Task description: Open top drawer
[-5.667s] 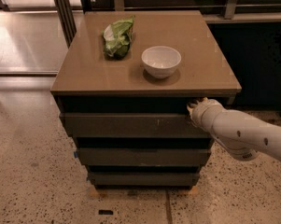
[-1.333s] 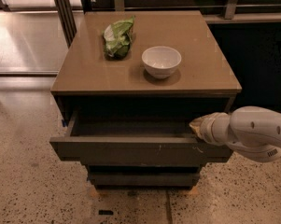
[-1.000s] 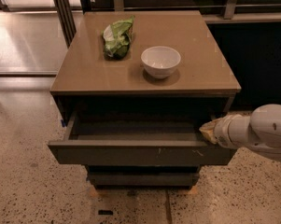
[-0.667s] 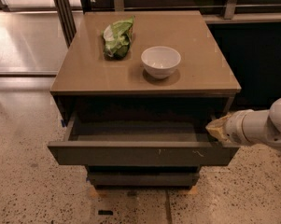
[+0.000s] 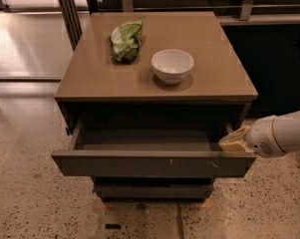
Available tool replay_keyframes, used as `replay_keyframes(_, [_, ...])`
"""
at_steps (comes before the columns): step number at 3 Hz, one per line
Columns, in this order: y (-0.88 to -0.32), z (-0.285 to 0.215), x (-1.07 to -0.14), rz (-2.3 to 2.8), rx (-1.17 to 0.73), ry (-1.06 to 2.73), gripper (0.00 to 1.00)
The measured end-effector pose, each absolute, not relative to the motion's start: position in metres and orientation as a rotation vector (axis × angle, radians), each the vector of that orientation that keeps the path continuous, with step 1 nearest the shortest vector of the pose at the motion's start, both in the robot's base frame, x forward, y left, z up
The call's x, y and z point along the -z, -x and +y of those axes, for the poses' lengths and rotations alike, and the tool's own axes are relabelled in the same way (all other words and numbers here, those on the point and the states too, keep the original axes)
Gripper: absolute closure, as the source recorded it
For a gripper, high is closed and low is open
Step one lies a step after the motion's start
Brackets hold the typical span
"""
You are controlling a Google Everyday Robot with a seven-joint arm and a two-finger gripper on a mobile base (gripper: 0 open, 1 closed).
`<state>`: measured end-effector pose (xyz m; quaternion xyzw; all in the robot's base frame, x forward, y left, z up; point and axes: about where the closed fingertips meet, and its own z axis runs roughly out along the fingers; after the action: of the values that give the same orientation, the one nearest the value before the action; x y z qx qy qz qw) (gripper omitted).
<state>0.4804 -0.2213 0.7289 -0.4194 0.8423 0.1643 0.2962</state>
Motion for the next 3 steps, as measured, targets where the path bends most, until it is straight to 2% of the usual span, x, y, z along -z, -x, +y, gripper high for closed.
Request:
replay_keyframes(1, [-0.471, -0.207, -0.73, 2.238, -0.507, 1.153, 1.0])
replay_keyframes(3, [-0.526, -0.203, -0.716, 2.231, -0.325, 1.073, 1.0])
